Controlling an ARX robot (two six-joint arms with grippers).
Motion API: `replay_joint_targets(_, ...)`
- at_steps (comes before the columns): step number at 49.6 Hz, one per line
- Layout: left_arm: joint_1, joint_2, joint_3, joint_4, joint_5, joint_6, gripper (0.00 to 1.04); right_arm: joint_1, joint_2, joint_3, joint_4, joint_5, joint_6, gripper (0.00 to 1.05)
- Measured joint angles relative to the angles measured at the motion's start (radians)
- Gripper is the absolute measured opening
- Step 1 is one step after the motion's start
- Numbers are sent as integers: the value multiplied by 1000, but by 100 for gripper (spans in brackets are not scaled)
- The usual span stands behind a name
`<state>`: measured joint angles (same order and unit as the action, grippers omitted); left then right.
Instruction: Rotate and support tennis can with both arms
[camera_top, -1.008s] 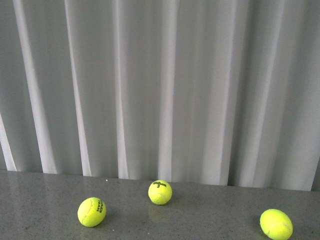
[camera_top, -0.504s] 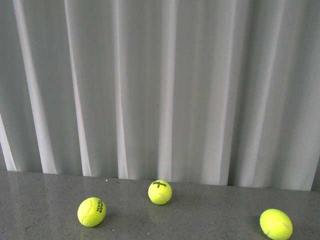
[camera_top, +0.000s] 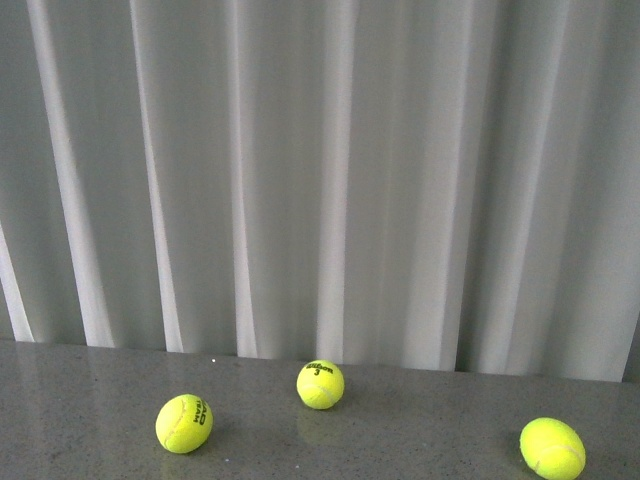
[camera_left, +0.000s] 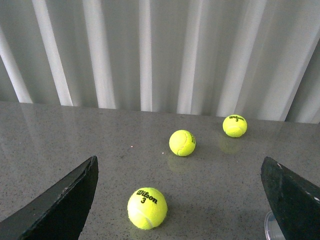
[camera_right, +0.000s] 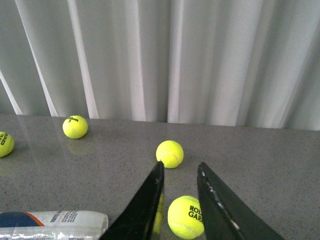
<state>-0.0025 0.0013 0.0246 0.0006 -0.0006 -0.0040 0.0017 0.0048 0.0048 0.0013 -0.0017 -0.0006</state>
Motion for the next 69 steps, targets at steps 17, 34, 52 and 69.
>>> replay_joint_targets(17, 0, 0, 0, 0, 0, 0, 98, 0, 0, 0, 0, 0, 0, 93)
replay_joint_targets(34, 0, 0, 0, 0, 0, 0, 98, 0, 0, 0, 0, 0, 1, 98)
replay_joint_targets(52, 79, 499, 109, 35, 245, -373, 98, 0, -1, 0, 0, 0, 0, 98)
replay_joint_targets(69, 71, 1493, 346, 611, 543, -424, 98, 0, -1, 0, -1, 0, 1, 98)
